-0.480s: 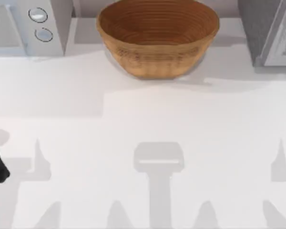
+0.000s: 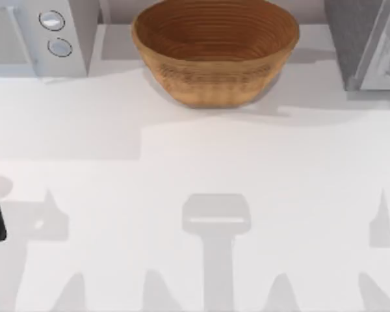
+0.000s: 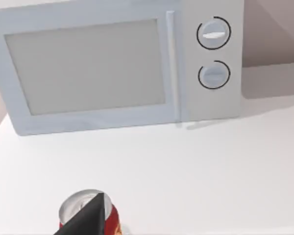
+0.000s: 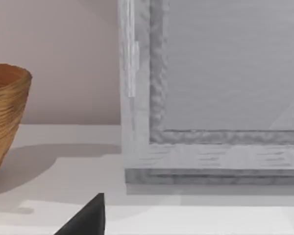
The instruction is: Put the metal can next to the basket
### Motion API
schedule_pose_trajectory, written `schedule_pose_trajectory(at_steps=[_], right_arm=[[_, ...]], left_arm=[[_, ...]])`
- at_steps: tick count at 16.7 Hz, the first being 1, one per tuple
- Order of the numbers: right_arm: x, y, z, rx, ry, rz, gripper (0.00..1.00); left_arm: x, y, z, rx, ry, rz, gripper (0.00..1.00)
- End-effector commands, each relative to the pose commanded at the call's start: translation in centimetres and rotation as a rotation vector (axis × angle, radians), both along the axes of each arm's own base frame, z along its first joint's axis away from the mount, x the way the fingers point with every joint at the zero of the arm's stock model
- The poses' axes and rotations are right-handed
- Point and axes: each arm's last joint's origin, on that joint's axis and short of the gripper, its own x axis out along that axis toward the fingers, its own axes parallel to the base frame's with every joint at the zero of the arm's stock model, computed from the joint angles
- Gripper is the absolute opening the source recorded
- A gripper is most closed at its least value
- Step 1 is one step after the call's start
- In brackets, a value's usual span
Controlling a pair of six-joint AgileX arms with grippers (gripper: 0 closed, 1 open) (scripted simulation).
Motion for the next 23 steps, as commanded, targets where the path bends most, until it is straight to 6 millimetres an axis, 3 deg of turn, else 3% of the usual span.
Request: schedule_pose_trajectory(at_steps=[5, 8, 11, 18, 23], right_arm=[[0.0, 0.0, 0.0, 0.000, 0.000, 0.000, 1.00], [0.0, 0.0, 0.0, 0.000, 0.000, 0.000, 1.00], [0.0, 0.0, 0.0, 0.000, 0.000, 0.000, 1.00], [0.0, 0.0, 0.0, 0.000, 0.000, 0.000, 1.00], [0.0, 0.0, 0.0, 0.000, 0.000, 0.000, 1.00]], left_arm=[[3.1, 0.8, 4.4, 0.190, 0.332, -0.013, 1.00], [6.8, 1.7, 6.7, 0.305, 0.576, -0.070, 1.00], [11.6, 3.0, 7.7, 0.397, 0.822, -0.170, 1.00], [22.1, 7.1, 5.4, 0.476, 1.236, -0.462, 1.00], [25.7, 8.9, 3.4, 0.471, 1.337, -0.581, 1.00]])
